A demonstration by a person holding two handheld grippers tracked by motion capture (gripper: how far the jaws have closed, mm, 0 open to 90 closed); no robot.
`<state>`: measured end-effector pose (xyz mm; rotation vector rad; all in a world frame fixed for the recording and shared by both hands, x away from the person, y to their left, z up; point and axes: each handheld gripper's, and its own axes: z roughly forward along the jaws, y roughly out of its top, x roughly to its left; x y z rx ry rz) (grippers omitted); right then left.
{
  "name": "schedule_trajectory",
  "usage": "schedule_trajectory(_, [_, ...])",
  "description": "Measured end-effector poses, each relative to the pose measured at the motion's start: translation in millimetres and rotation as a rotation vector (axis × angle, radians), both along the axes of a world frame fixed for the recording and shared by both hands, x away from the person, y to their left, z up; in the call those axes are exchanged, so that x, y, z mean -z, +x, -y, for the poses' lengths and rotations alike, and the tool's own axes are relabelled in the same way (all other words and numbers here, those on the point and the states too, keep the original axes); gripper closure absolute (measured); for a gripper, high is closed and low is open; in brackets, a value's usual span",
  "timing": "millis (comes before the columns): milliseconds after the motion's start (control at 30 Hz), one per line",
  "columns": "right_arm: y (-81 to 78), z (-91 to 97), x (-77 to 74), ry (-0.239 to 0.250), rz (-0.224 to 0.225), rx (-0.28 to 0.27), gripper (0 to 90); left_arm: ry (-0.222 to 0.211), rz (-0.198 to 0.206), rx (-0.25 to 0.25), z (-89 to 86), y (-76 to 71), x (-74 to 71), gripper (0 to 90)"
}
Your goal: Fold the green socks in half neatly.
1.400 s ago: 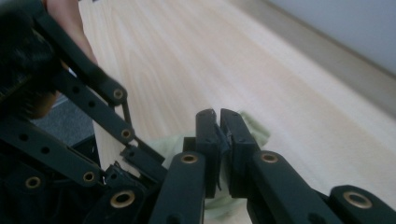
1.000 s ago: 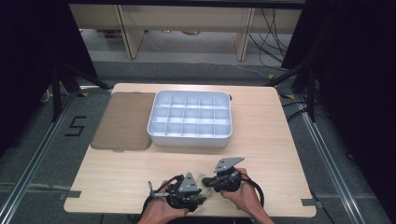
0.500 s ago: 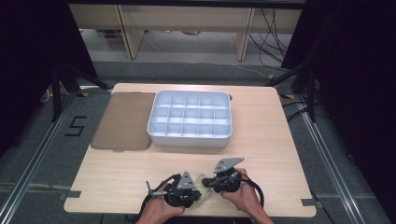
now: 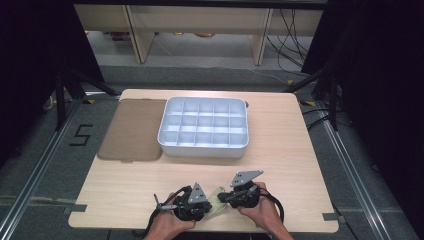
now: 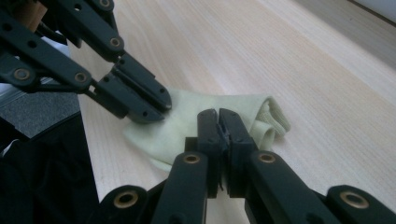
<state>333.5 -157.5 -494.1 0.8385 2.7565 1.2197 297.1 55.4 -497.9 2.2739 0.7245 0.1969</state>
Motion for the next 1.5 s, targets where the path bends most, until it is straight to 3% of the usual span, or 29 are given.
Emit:
schedule_trajectory(200, [-2.5,1.3,-2.4,0.005,-0.007,0.004,84.7,0.009,0.002,0.01,0.0,-0.5,-0.5,83.4])
schedule_trajectory(300, [0.2,3.5,-8.5,0.042,0.039,0.017,74.8,0.028,0.025,0.016,-0.7,0.3,-0.7,83.5])
schedule_trajectory(367, [1.3,5.2,-10.4,0.041,0.039,0.037,72.3,0.03,0.024,0.016,-0.5,0.4,-0.7,83.5])
schedule_trajectory(400, [5.7,7.9,-11.5,0.043,0.044,0.079,64.1,0.033,0.028,0.017,-0.2,0.1,-0.8,83.5])
schedule_trajectory(467, [10.8,9.3,-9.9,0.049,0.005,0.085,60.5,0.034,0.028,0.019,-0.3,0.3,-0.7,83.5])
schedule_trajectory(533, [12.6,8.4,-8.3,0.047,-0.006,0.09,58.1,0.032,0.025,0.018,-0.3,0.5,-0.8,83.5])
schedule_trajectory(567, [14.8,6.9,-5.6,0.042,0.002,0.088,55.9,0.032,0.026,0.019,-0.2,0.6,-0.7,83.5])
schedule_trajectory(733, [17.5,-0.6,1.4,-0.002,-0.081,0.062,50.2,0.032,0.025,0.018,-0.5,0.4,-0.6,83.5])
schedule_trajectory(900, [18.5,-0.3,6.7,-0.015,-0.114,0.063,46.9,0.033,0.028,0.019,-0.5,0.2,-0.3,83.4])
schedule_trajectory(1033, [20.2,-2.4,9.7,-0.017,-0.135,0.047,46.6,0.035,0.029,0.014,0.4,-1.3,0.2,83.3])
schedule_trajectory(1067, [20.0,-3.6,10.1,-0.022,-0.132,0.038,46.6,0.044,0.047,0.031,-0.1,-0.8,-0.3,83.3])
schedule_trajectory(1200, [19.7,-4.9,10.9,-0.014,-0.134,0.024,47.4,0.024,0.027,0.028,-0.8,-1.0,0.6,83.3])
schedule_trajectory(1333, [19.1,-5.0,11.4,-0.008,-0.147,0.011,58.3,0.025,0.034,0.034,-1.2,-0.8,0.5,83.3])
schedule_trajectory(1500, [19.0,-4.5,12.7,0.014,-0.176,0.028,64.4,0.024,0.036,0.037,-1.9,-0.6,0.7,83.1])
